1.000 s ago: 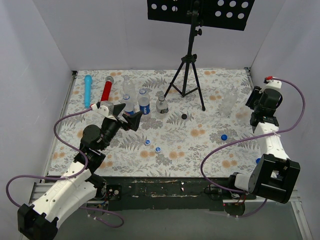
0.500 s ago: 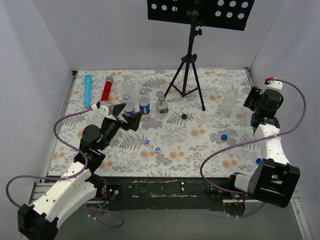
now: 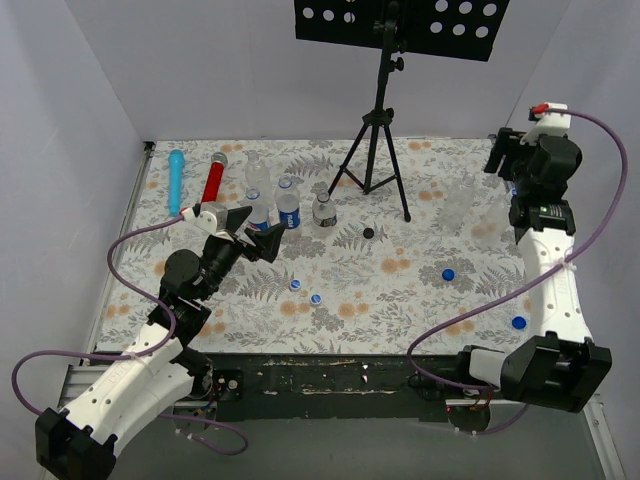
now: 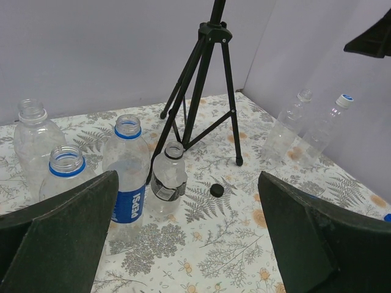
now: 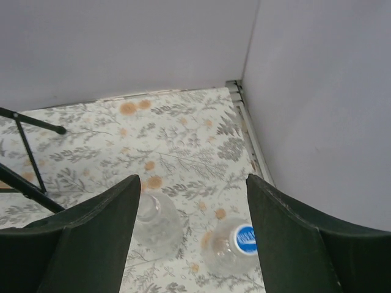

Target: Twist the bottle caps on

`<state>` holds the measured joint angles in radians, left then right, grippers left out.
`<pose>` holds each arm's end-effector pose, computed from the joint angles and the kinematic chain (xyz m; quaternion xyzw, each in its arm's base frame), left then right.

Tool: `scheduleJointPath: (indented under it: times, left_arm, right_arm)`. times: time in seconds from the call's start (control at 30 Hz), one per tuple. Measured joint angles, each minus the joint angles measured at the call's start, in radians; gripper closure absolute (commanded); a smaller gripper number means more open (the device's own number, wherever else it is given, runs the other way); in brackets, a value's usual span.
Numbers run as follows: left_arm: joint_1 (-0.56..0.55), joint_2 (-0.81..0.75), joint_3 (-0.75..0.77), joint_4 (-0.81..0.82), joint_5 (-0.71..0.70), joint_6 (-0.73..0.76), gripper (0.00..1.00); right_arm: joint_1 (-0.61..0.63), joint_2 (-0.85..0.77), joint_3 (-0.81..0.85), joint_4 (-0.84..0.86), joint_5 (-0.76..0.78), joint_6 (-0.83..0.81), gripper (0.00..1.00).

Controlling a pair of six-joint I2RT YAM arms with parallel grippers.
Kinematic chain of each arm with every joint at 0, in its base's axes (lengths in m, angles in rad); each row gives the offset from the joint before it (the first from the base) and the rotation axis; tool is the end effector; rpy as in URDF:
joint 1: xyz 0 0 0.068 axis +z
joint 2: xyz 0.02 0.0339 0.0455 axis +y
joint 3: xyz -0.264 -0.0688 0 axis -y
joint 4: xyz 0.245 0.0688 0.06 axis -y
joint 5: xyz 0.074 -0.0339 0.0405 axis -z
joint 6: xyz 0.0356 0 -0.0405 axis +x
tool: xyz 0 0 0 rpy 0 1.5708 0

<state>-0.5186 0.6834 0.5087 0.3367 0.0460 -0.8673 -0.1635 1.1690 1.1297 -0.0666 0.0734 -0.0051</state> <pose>0.1513 -0.0882 0.3144 -0.0950 0.6406 -0.4981 0.5766 0.2688 -0.0470 0.3952 0.0832 0.7388 -0.0835 0.6636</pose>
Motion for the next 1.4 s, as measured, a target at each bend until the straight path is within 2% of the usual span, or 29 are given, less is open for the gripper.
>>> scheduleJointPath:
  times: [0.23,0.57,0.73,1.07,1.27,1.4]
  left_arm:
    - [0.008,0.000,0.000,0.000,-0.005,-0.001,0.02]
    - [0.015,0.000,0.000,0.000,-0.014,-0.005,0.02]
    - [0.019,0.000,0.000,0.001,-0.013,-0.005,0.02]
    - [0.027,0.000,-0.001,0.017,-0.014,-0.015,0.02]
    - [0.035,-0.002,-0.011,0.056,-0.013,-0.039,0.02]
    - [0.042,-0.017,-0.031,0.078,0.015,-0.047,0.02]
  right_arm:
    - [0.062,0.202,0.232,-0.165,-0.087,-0.027,0.23]
    - [0.087,0.374,0.270,-0.339,-0.132,-0.034,0.26]
    - [0.093,0.393,0.273,-0.350,-0.130,-0.037,0.39]
    - [0.096,0.385,0.256,-0.333,-0.130,-0.045,0.88]
    - [0.131,0.310,0.185,-0.328,-0.143,-0.040,0.90]
    - [0.210,0.220,0.121,-0.320,-0.192,-0.027,0.89]
